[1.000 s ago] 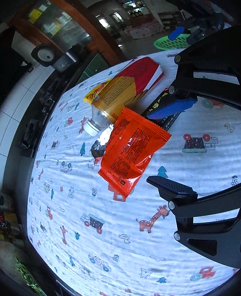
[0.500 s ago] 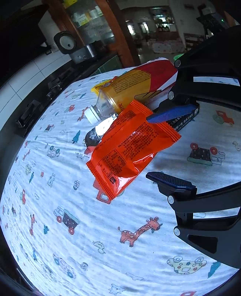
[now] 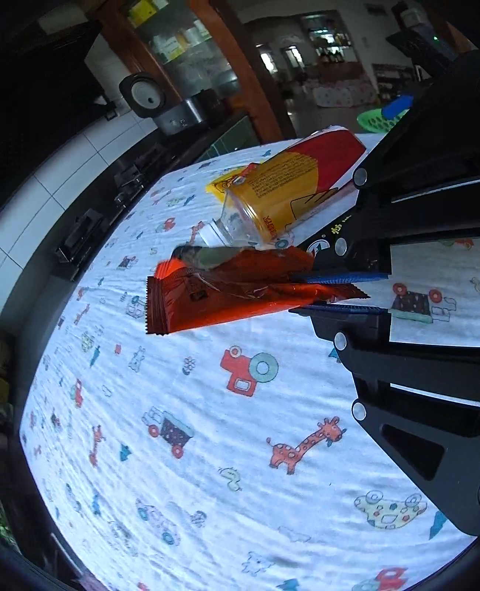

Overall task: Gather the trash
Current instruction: 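Grasp the orange snack packet with the left gripper and lift it, then grasp the amber tea bottle with the right gripper while the left holds the packet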

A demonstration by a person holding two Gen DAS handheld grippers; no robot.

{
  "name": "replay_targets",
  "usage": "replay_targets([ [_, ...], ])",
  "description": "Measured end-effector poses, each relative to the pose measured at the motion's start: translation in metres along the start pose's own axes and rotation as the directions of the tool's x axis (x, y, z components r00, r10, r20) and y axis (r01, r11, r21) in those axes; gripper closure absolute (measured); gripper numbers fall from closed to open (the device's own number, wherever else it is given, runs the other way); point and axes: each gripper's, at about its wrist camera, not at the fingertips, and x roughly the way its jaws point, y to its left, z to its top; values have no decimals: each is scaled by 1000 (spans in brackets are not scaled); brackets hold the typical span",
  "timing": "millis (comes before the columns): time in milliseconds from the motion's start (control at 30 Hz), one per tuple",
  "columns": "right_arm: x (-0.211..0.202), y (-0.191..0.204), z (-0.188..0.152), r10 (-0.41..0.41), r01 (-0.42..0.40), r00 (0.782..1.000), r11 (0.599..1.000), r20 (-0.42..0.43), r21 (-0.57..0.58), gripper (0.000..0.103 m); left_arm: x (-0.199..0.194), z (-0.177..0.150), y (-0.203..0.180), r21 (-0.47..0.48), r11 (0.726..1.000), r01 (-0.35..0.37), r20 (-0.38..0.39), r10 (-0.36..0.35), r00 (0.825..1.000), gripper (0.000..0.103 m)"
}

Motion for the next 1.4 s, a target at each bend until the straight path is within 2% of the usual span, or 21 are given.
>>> replay_targets([
  [200,12,28,23,23,-23,1000,997,1,-74,10,-29,8,-5,104,994,-39,64,32,997,95],
  [400,35,54,55,26,-29,999,986,-22,-166,10,-48,12,0,151,987,-55,92,42,995,95],
  [667,87,90,92,-21,-19,993,945,-118,-328,10,-55,17,13,170,984,-56,101,40,994,95],
  [833,120,104,97,-75,-3,982,912,-173,-410,10,-55,21,20,177,982,-63,106,45,993,95],
  [1067,155,108,101,-136,15,964,886,-230,-463,10,-49,24,25,174,983,-65,99,48,994,95],
  [1133,161,109,99,-155,26,961,877,-230,-479,13,-48,23,25,178,982,-68,99,51,994,95],
  [1200,163,109,98,-173,43,958,874,-228,-484,28,-48,23,23,183,981,-68,101,51,994,95],
  [1400,147,108,93,-172,68,968,879,-182,-471,30,-52,19,17,193,979,-65,108,45,993,95],
])
